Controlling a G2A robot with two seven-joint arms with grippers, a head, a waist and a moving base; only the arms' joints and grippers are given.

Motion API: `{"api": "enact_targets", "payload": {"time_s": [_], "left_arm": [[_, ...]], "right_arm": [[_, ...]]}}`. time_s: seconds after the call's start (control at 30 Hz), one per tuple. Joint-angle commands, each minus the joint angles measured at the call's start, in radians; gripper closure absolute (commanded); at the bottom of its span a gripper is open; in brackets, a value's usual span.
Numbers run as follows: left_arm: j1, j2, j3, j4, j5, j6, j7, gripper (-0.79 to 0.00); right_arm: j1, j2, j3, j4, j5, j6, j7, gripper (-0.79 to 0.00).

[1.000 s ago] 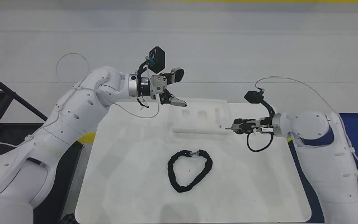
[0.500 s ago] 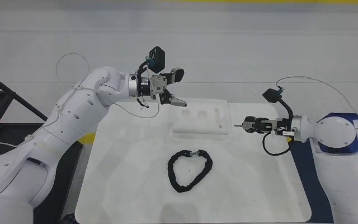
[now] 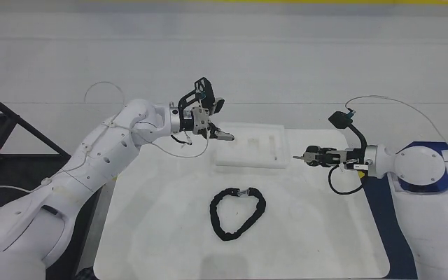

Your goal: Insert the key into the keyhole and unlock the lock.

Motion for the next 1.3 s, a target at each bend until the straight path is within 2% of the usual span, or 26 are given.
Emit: {"api": "enact_targets", "payload": {"time_s": [0.0, 0.23, 0.43, 0.77, 1.27], "left_arm": [[0.035, -0.011, 0.019, 0.009, 0.034, 0.004, 0.022, -0.785], [0.094, -0.073, 0.083, 0.109, 0.115, 0.015, 0.055, -0.785], [0.108, -0.131, 0.122, 0.184, 0.208, 0.029, 0.097, -0.785], [0.112, -0.215, 0.157, 0.298, 0.298, -0.032, 0.142, -0.785], [0.111, -0.217, 0.157, 0.300, 0.301, -0.036, 0.142, -0.785]], "right_arm": [[0.000, 0.000, 0.000, 0.000, 0.000, 0.000, 0.000, 0.000], [0.000, 0.000, 0.000, 0.000, 0.000, 0.000, 0.000, 0.000], [0.000, 0.000, 0.000, 0.000, 0.000, 0.000, 0.000, 0.000], [0.000, 0.000, 0.000, 0.000, 0.000, 0.000, 0.000, 0.000], [0.000, 0.000, 0.000, 0.000, 0.000, 0.000, 0.000, 0.000]]}}
